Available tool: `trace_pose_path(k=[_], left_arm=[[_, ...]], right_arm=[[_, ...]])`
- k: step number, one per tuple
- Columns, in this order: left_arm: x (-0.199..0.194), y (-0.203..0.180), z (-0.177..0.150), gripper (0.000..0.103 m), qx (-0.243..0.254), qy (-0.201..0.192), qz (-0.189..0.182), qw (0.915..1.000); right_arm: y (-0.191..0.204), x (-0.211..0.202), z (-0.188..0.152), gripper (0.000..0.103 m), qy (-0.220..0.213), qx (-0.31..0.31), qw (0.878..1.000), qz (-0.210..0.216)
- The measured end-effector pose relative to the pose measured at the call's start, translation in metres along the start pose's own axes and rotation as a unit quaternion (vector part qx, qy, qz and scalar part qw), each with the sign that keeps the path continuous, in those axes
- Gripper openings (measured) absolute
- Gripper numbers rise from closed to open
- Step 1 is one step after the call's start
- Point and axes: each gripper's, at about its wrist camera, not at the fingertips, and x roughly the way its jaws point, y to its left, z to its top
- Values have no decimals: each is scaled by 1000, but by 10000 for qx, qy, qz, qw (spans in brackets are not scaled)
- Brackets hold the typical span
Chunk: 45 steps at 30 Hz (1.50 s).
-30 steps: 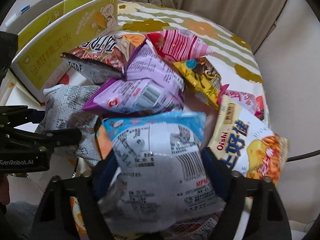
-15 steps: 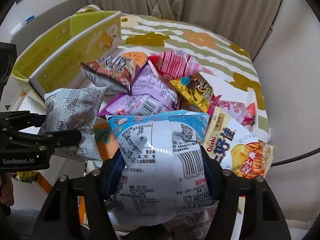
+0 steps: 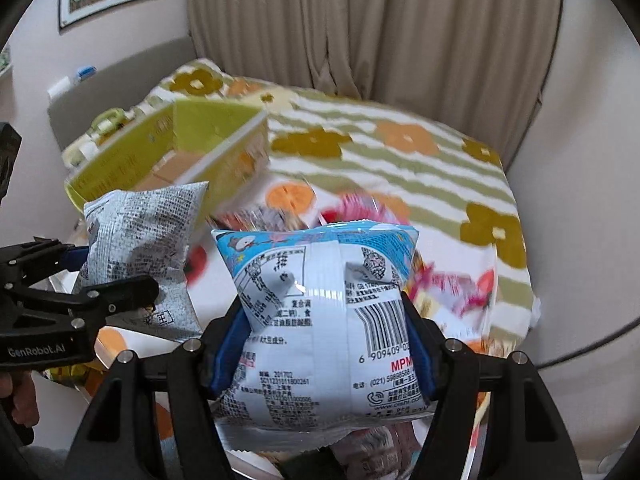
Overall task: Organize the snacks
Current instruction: 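Carry both bags into the yellow-green box and open both tools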
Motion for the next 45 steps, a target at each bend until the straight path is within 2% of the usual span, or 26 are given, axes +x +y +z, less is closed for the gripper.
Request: trace_pose_path(k=[5,10,19,27,30,31,32,38,45], left_arm=[[-24,37,33,63,-121,-294,265,9991],[-32,93,56,63,-284,-342,474,9979],[-6,190,88,63,-342,70,645,9973],[41,228,105,63,-17,604,403,9974],[53,233,108,78,133,743,353,9965],[55,233,109,95,195,746,379,9963],[57,234,110,103,266,715,409,9962],[64,242,111,103,573,743,548,9941],[57,251,101,103,333,716,561,9953]], right_arm=[[23,-7,37,65,-315,-83,9993,200],[54,2,75,65,-467,-65,9979,454],[123,49,134,65,-316,98,9971,679],[159,86,156,65,-6,370,9982,467],[160,97,159,65,156,564,9977,347],[161,101,161,65,212,651,9971,319],[162,104,162,65,259,735,9965,295],[160,121,161,65,494,1040,9933,92],[165,143,157,65,632,1004,9928,137]])
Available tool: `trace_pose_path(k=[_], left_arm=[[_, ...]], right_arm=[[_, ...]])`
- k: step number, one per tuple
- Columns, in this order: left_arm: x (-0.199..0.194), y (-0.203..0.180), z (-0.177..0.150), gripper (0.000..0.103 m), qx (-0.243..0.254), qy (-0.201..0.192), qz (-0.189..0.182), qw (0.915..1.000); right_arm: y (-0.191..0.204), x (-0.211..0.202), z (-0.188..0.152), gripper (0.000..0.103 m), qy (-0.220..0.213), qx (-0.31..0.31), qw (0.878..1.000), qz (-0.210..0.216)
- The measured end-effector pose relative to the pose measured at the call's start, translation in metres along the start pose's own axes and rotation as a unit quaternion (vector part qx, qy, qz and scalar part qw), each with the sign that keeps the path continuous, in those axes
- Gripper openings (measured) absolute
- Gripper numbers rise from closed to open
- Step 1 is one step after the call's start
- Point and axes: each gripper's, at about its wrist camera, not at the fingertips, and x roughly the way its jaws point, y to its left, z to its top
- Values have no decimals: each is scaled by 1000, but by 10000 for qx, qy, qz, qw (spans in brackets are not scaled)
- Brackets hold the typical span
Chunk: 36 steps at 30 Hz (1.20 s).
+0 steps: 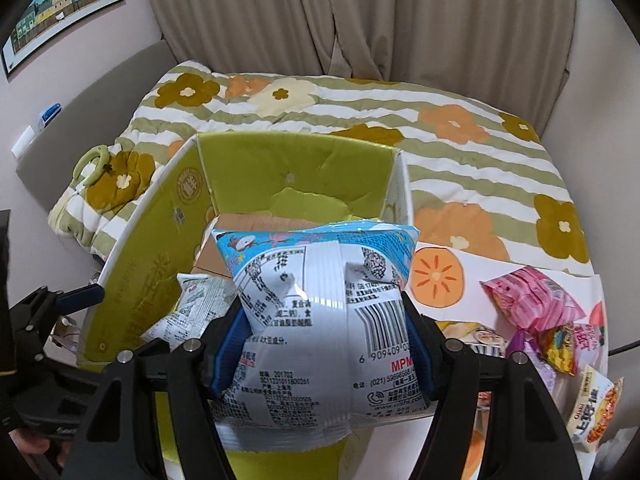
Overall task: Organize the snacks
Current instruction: 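Carry both bags into the yellow-green box and open both tools, then move both tools back over the snack pile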
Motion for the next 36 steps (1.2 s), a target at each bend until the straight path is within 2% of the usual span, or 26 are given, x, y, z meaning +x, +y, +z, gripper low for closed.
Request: trace_pose_path(k=[7,9,10,11,12,20,26,31,36], left_arm=[[-5,-6,-2,103,105,-98,241,9996],[-6,-7,-3,103,58,-117,279,9995],[-6,-7,-4,103,33,-126,279,9995],[-7,-7,-4,103,11,-135,275,9995],[-8,-7,-5,103,-4,-145,282,9995],[-19,-10,-11,103,-67,-259,300,9992],[-41,-12,-14,103,-56,-493,278,9984],[-65,-14,-17,103,5,-753,271,9968],[-91,-14,-21,103,78,-1024,228,9945]], right_arm=[[-3,14,2,66,111,64,9992,366],[-3,17,2,70,129,79,9989,450],[-3,18,2,79,114,68,9988,463],[-1,18,2,96,66,56,9990,431],[-1,16,1,103,6,26,9991,415],[1,6,-10,103,55,28,9981,620],[6,-17,-11,103,-177,-69,9983,547],[13,-44,-13,103,-450,-196,9983,311],[14,-73,-17,103,-767,-93,9967,264]])
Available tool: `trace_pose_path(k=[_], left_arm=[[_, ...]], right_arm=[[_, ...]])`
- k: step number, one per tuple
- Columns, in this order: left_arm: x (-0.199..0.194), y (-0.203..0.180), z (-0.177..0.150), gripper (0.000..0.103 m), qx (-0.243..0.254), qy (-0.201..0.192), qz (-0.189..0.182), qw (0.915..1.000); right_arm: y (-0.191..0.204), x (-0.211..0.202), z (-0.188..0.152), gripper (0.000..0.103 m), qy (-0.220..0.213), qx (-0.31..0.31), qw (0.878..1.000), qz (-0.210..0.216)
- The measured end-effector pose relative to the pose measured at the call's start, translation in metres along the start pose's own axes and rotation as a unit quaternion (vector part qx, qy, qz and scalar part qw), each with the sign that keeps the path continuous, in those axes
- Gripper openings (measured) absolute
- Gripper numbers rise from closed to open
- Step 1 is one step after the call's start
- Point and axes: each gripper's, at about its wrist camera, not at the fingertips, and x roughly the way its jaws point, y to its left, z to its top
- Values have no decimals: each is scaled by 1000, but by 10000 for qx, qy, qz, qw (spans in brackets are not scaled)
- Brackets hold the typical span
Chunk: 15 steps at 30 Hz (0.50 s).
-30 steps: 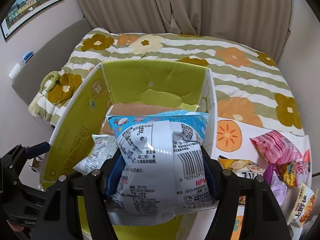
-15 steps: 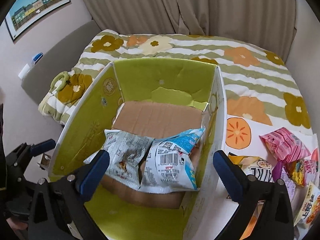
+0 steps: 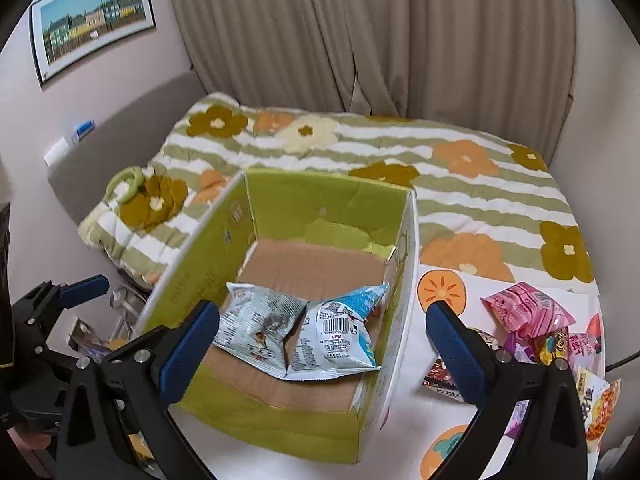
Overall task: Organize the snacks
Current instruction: 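Move both tools back over the snack pile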
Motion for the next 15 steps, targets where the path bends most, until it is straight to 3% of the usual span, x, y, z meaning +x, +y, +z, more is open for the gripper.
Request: trace_pose_path(k=[15], left_arm=[[-69,-18,-9,103,198,-620,-158,9978]], right_arm=[[-7,-80,-22,103,-639,347,9954,-621]])
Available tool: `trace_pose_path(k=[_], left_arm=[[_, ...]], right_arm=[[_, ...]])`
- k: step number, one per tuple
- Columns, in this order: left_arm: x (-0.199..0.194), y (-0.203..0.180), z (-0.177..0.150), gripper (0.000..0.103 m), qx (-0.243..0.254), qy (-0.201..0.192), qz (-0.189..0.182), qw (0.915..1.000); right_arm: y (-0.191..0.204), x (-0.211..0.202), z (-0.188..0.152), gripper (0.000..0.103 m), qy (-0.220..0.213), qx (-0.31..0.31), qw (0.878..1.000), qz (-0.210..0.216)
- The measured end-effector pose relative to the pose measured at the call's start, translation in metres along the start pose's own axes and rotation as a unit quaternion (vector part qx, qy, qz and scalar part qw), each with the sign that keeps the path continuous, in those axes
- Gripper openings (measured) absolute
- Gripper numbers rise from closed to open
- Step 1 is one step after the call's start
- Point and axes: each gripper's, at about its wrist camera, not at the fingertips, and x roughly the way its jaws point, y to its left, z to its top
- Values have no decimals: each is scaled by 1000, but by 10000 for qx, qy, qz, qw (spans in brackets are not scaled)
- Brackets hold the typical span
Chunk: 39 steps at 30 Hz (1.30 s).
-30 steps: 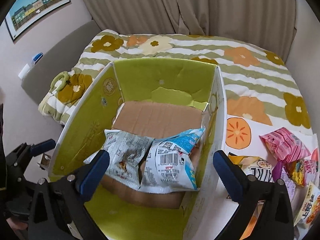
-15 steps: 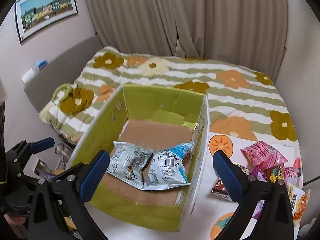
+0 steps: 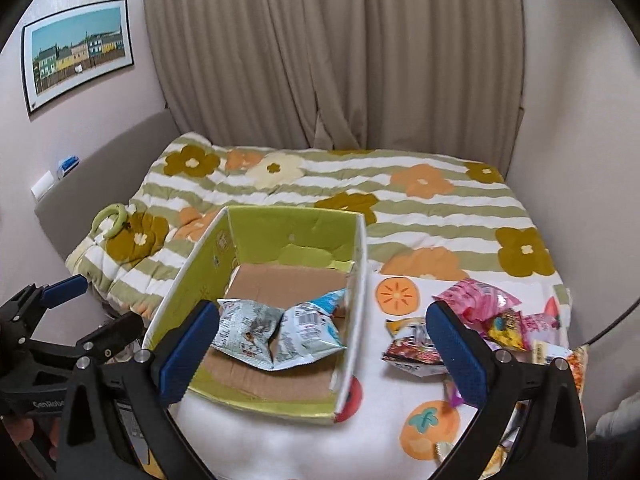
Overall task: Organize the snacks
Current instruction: 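Move both tools back over the snack pile, then grasp the orange egg-cake bag with the left tool while the right tool grasps the purple-brown bag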
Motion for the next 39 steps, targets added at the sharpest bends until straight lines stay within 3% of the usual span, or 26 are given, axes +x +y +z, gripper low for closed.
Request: trace_pose_path(k=[8,12,20,23,27,29,32,39], left_arm=[[-16,-66,-12,103,33,-96,-199,9998],[-17,-114,-22,103,26,58,-430,9991],[-4,-223,-54,103,570,298,-855,9943],[15,-258,-68,103,900,588,-1173,9873],[45,-302,-91,103,1686,974,-1463,9699],[62,-319,-104,103,2167,1124,-1570,9570],[85,-338,-123,103,2701,1381,-1732,9370],[127,-369,-159,103,3858,1804,-2059,8810]], right_arm=[[-62,-45,-22,103,-187,226,9994,-161],[-104,-66,-36,103,-98,220,9994,-246],[-195,-96,-73,103,102,152,9989,-426],[-226,-97,-88,103,254,96,9986,-447],[-260,-84,-114,103,574,102,9979,-294],[-273,-74,-127,103,739,84,9969,-246],[-290,-55,-150,103,999,68,9949,-108],[-306,-11,-194,103,1488,-88,9883,321]])
